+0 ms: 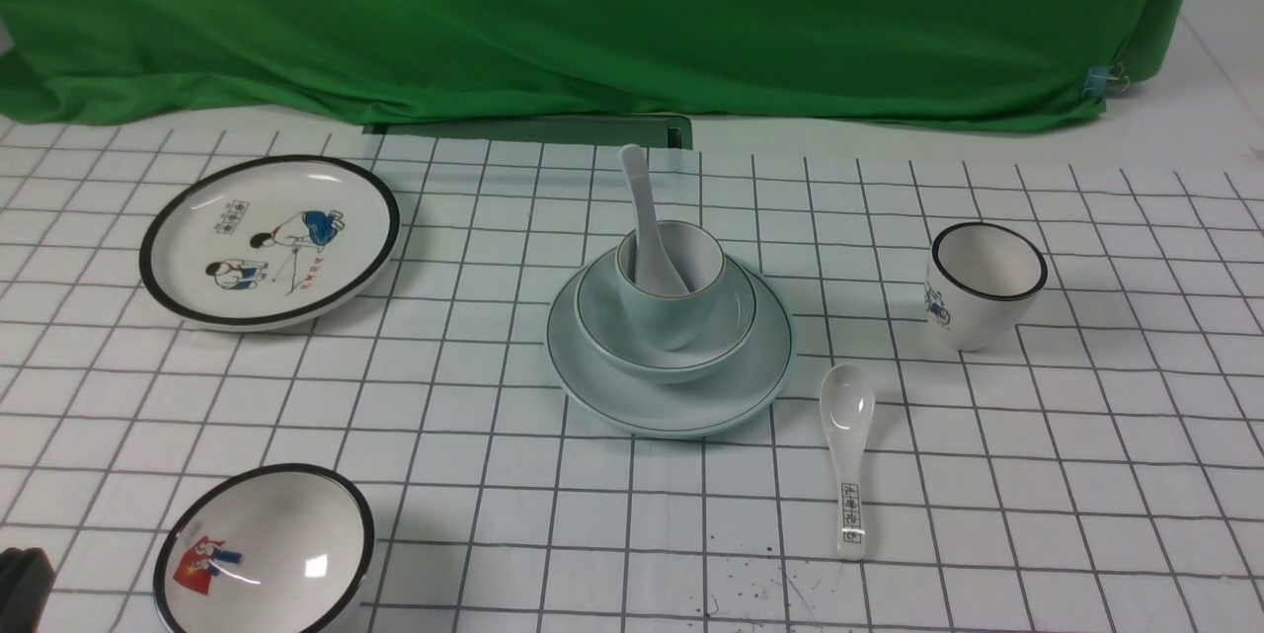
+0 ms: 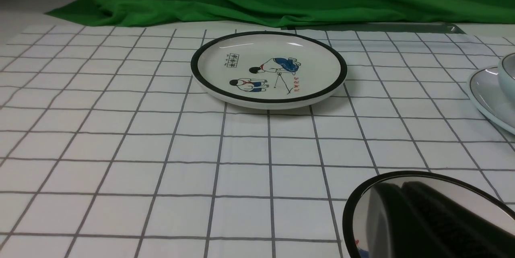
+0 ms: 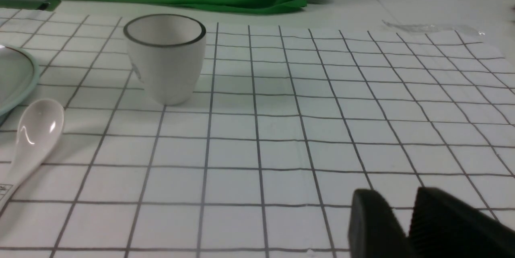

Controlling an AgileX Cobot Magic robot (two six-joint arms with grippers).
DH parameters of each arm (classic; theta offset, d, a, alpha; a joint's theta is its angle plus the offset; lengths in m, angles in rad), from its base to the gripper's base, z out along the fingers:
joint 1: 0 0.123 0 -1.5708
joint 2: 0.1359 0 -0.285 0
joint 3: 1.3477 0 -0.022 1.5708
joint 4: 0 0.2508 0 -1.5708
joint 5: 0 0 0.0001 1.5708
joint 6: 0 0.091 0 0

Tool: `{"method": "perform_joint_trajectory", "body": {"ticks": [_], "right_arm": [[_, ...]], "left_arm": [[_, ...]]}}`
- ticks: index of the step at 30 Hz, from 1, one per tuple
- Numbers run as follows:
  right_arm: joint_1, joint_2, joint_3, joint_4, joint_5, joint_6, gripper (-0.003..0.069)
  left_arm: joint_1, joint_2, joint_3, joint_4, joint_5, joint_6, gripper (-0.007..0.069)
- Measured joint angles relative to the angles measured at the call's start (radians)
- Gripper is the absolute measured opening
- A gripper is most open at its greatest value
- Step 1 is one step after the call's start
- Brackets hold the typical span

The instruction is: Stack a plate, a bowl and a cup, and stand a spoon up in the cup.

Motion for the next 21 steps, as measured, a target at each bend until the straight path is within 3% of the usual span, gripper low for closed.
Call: {"method": "perform_joint_trajectory", "body": {"ticks": [21], "right_arm": [[0.0, 0.0, 0.0, 0.0, 0.0, 0.0, 0.0228]], "left_arm": [[0.0, 0.0, 0.0, 0.0, -0.001, 0.0, -0.0029]]}}
